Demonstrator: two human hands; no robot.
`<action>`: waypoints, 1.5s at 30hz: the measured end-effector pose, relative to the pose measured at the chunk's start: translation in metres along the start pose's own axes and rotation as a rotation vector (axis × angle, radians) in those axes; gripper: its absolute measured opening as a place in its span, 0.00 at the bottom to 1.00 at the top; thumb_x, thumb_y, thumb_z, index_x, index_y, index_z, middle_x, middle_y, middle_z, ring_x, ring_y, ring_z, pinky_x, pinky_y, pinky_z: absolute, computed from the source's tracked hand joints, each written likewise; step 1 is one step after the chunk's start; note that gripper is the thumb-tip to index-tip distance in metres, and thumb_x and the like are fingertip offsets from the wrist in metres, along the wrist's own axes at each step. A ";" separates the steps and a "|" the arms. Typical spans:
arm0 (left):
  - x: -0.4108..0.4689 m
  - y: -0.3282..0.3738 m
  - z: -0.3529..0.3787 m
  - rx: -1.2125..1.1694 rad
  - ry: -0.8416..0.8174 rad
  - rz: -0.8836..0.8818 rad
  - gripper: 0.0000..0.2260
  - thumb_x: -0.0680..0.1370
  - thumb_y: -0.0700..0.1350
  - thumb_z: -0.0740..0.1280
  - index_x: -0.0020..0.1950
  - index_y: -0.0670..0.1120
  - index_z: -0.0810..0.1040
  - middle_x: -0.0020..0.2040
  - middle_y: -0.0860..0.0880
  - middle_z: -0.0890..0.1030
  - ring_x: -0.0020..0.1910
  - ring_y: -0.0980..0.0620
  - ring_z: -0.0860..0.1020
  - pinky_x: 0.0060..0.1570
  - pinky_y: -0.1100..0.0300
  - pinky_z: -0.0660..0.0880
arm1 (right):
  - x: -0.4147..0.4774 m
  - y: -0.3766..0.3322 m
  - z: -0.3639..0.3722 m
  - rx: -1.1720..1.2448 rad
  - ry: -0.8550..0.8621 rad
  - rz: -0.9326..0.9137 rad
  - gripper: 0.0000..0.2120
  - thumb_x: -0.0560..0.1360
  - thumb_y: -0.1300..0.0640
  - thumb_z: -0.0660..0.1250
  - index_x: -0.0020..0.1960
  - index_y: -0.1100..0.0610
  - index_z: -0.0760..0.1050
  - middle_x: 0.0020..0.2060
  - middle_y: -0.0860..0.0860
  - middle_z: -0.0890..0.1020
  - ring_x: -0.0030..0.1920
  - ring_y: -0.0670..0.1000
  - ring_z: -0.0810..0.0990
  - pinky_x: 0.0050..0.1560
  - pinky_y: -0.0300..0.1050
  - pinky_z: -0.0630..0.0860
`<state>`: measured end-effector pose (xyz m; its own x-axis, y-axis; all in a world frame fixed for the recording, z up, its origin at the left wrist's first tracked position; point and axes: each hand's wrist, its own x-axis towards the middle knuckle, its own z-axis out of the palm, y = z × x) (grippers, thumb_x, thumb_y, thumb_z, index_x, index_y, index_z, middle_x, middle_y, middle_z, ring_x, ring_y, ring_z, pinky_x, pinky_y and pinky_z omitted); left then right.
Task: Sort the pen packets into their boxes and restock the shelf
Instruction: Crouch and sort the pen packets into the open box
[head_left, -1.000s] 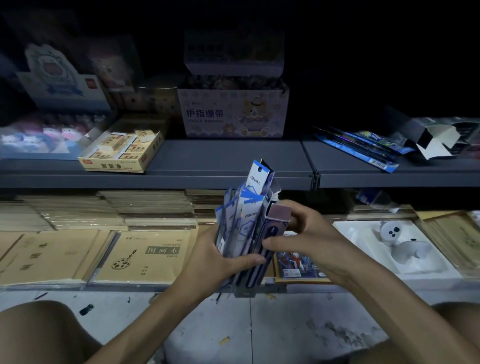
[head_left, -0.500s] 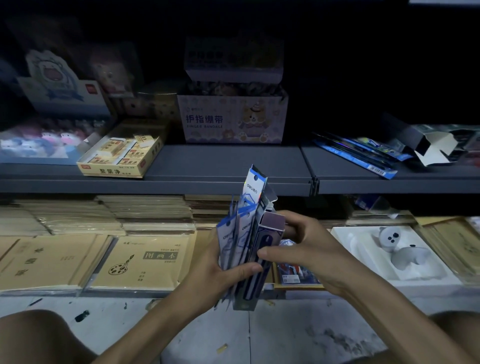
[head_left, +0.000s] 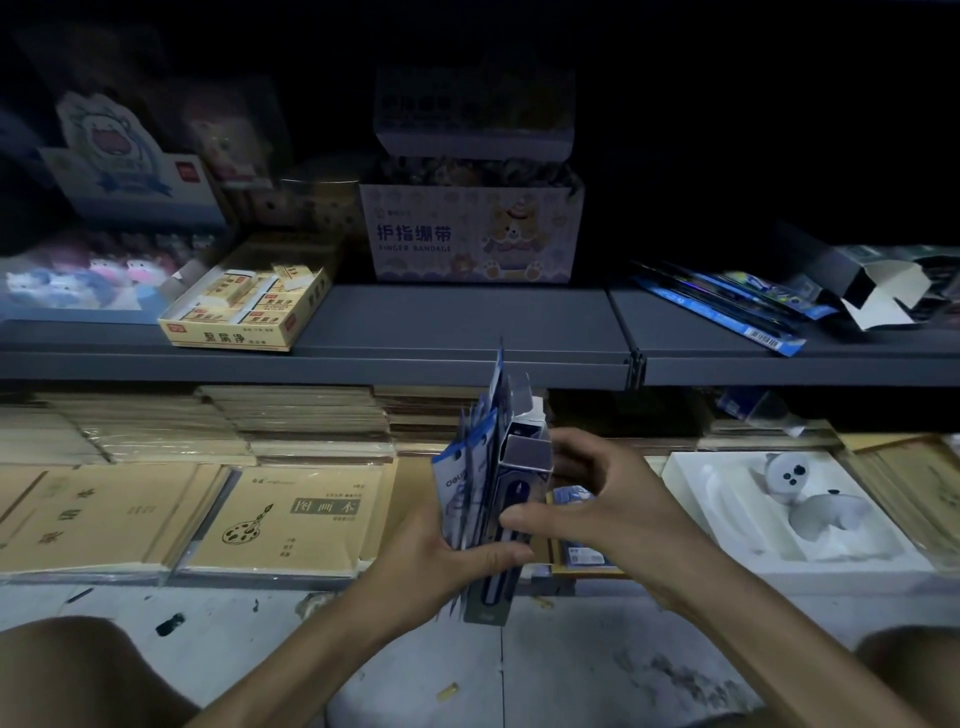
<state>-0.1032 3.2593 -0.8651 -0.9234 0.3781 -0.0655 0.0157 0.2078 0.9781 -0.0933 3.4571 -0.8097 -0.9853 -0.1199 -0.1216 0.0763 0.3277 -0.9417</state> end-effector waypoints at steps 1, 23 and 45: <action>0.000 0.000 -0.001 0.014 0.000 0.005 0.23 0.71 0.44 0.77 0.61 0.60 0.75 0.51 0.68 0.84 0.52 0.65 0.83 0.47 0.70 0.78 | -0.001 -0.001 -0.002 -0.026 -0.030 0.000 0.27 0.67 0.55 0.84 0.63 0.44 0.80 0.53 0.44 0.87 0.56 0.48 0.85 0.61 0.57 0.82; -0.003 -0.021 -0.012 0.161 -0.028 -0.038 0.32 0.70 0.46 0.80 0.70 0.53 0.71 0.57 0.65 0.83 0.57 0.64 0.82 0.54 0.72 0.76 | 0.004 -0.030 -0.010 0.144 0.216 -0.210 0.03 0.76 0.60 0.76 0.44 0.56 0.86 0.41 0.54 0.87 0.38 0.48 0.82 0.42 0.36 0.76; -0.002 -0.023 -0.014 0.126 -0.006 -0.028 0.30 0.69 0.45 0.81 0.67 0.57 0.72 0.56 0.67 0.83 0.57 0.64 0.82 0.54 0.71 0.77 | 0.022 -0.049 -0.002 0.438 0.541 -0.319 0.09 0.81 0.69 0.65 0.56 0.59 0.69 0.42 0.56 0.86 0.40 0.50 0.86 0.41 0.47 0.84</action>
<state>-0.1069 3.2414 -0.8845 -0.9219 0.3757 -0.0941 0.0381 0.3296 0.9434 -0.1192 3.4403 -0.7654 -0.8985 0.3665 0.2417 -0.2823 -0.0604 -0.9574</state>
